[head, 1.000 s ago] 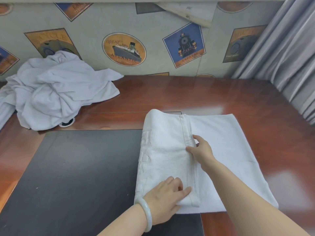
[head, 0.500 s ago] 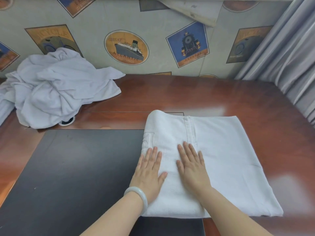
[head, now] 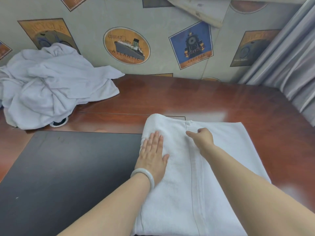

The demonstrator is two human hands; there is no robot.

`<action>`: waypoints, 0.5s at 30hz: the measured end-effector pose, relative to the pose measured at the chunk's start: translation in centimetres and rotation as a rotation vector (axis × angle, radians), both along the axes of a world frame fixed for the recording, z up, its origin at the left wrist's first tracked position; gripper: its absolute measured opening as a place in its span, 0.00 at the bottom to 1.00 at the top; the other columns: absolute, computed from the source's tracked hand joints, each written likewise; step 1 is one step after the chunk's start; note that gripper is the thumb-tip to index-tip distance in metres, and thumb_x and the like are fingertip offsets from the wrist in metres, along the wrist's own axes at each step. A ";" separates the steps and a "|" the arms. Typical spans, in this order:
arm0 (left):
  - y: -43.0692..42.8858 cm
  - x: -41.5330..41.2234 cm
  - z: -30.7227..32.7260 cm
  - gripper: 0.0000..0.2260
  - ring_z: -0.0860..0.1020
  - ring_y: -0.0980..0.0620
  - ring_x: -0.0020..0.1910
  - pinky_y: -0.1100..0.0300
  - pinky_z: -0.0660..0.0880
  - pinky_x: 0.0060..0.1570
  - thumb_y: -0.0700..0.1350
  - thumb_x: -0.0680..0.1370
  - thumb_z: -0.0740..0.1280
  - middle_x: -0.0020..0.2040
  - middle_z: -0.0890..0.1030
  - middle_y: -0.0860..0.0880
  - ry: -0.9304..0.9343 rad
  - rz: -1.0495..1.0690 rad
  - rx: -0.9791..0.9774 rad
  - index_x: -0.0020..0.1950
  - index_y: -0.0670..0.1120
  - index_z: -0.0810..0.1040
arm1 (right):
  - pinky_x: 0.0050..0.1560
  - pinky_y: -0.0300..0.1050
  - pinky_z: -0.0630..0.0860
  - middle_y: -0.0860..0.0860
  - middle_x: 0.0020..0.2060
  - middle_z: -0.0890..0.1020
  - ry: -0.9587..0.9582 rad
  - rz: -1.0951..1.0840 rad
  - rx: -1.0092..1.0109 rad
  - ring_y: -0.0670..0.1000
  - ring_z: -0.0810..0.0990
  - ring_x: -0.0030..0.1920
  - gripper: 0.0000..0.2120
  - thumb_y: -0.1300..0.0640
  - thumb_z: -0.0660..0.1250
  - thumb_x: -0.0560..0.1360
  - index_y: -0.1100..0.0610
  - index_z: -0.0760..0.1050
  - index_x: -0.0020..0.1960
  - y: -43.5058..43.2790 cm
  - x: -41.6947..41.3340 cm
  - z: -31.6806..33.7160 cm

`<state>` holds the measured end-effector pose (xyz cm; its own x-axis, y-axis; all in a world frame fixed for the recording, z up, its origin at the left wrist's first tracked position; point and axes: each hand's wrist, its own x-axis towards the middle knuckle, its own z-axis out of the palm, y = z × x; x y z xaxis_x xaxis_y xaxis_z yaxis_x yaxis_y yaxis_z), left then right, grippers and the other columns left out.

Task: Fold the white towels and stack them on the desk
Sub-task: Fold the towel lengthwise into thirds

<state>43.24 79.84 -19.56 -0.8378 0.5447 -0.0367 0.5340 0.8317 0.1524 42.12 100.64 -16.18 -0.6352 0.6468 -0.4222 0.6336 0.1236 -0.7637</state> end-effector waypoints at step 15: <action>0.1 -0.1 -0.7 0.30 0.65 0.43 0.75 0.49 0.57 0.70 0.56 0.79 0.53 0.75 0.66 0.39 0.017 0.040 0.004 0.74 0.38 0.68 | 0.78 0.54 0.44 0.50 0.80 0.49 -0.055 0.461 0.811 0.51 0.46 0.79 0.26 0.48 0.47 0.83 0.50 0.50 0.80 -4.1 0.2 -2.9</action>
